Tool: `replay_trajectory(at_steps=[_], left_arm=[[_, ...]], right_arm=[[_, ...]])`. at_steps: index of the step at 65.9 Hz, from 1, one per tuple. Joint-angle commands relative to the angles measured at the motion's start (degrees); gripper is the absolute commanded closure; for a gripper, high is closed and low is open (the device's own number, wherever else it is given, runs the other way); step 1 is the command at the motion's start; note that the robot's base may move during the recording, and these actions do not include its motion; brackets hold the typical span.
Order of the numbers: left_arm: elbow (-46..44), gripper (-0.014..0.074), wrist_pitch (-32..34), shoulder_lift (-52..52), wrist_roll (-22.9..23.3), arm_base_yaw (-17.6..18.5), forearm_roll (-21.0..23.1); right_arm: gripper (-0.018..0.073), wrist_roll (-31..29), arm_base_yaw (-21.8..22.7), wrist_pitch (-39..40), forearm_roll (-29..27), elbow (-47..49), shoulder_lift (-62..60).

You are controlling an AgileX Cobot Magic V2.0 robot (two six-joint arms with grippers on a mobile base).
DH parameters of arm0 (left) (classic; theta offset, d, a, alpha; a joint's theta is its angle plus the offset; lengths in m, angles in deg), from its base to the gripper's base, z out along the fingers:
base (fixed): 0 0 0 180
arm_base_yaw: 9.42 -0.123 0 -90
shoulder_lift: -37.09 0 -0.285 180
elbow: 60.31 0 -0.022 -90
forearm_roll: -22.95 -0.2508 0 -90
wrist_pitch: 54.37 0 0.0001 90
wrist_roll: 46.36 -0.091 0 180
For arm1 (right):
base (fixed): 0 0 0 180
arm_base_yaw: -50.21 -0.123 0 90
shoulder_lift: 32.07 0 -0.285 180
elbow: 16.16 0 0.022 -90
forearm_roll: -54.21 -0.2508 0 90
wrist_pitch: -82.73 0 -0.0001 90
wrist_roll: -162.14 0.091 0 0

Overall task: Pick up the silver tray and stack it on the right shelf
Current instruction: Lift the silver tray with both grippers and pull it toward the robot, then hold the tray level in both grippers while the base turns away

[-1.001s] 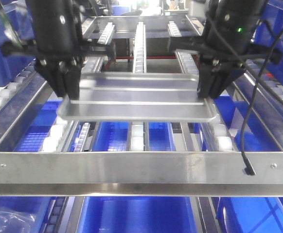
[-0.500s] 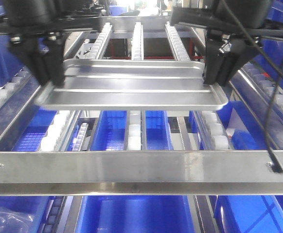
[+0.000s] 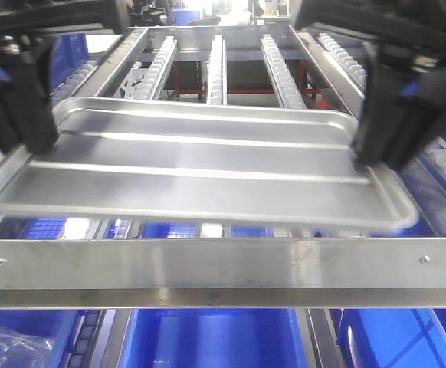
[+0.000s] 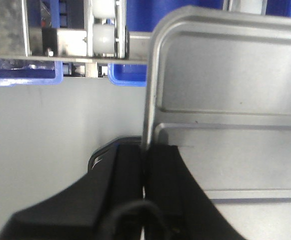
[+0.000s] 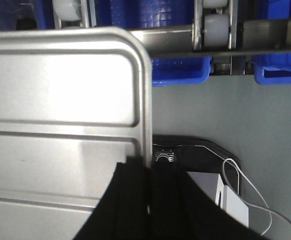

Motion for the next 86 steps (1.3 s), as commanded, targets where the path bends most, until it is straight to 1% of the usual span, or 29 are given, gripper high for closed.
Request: replay_trajectory(at_steps=[1, 12, 16, 20, 27, 32, 42, 48, 52, 56, 63, 74, 79, 86], left_arm=[[0.3, 0.0696, 0.7, 3.5, 4.6, 3.1, -1.8], [1.8, 0.0696, 0.1, 5.6, 9.1, 7.5, -2.5], [2.4, 0.0696, -0.2, 6.2, 11.4, 8.8, -2.7], [3.3, 0.0696, -0.6, 7.0, 13.1, 10.2, -2.7], [5.0, 0.0696, -0.9, 7.4, 15.5, 11.7, -3.5], [5.4, 0.0696, -1.2, 7.4, 15.4, 11.8, -3.4], [5.4, 0.0696, -1.2, 7.4, 15.4, 11.8, -3.7], [5.4, 0.0696, -1.6, 7.4, 15.2, 11.8, -4.7], [5.4, 0.0696, -2.2, 7.4, 15.1, 11.8, -5.0], [5.4, 0.0696, -2.3, 7.4, 14.8, 11.8, -5.0], [5.4, 0.0696, -2.4, 7.4, 11.9, 11.8, -5.0], [5.4, 0.0696, -2.3, 7.4, 11.7, 11.8, -5.0], [5.4, 0.0696, -2.3, 7.4, 10.3, 11.8, -5.1], [5.4, 0.0696, -2.3, 7.4, 9.9, 11.8, -5.2]], right_arm=[[0.0501, 1.7, -1.1, 1.7, -0.4, -0.2, -4.1], [0.0501, 4.1, -3.8, 0.3, -0.3, -2.8, -7.5], [0.0501, 6.0, -4.9, -0.1, 0.7, -3.9, -8.8], [0.0501, 8.1, -6.2, -1.1, 2.4, -4.5, -9.8], [0.0501, 11.6, -8.5, -3.7, 7.4, -4.7, -10.1], [0.0501, 13.3, -10.1, -4.6, 9.8, -4.7, -10.1], [0.0501, 15.0, -13.0, -5.0, 10.4, -4.7, -10.1], [0.0501, 16.4, -14.4, -5.5, 12.4, -4.7, -10.0], [0.0501, 17.7, -14.6, -5.8, 13.7, -4.7, -10.0], [0.0501, 17.8, -14.6, -6.2, 14.1, -4.7, -10.0], [0.0501, 17.8, -14.6, -6.5, 14.9, -4.7, -10.0], [0.0501, 17.8, -14.6, -6.6, 15.6, -4.7, -10.0], [0.0501, 17.8, -14.6, -6.6, 15.6, -4.7, -10.0], [0.0501, 17.8, -14.6, -6.7, 15.6, -4.7, -10.0]])
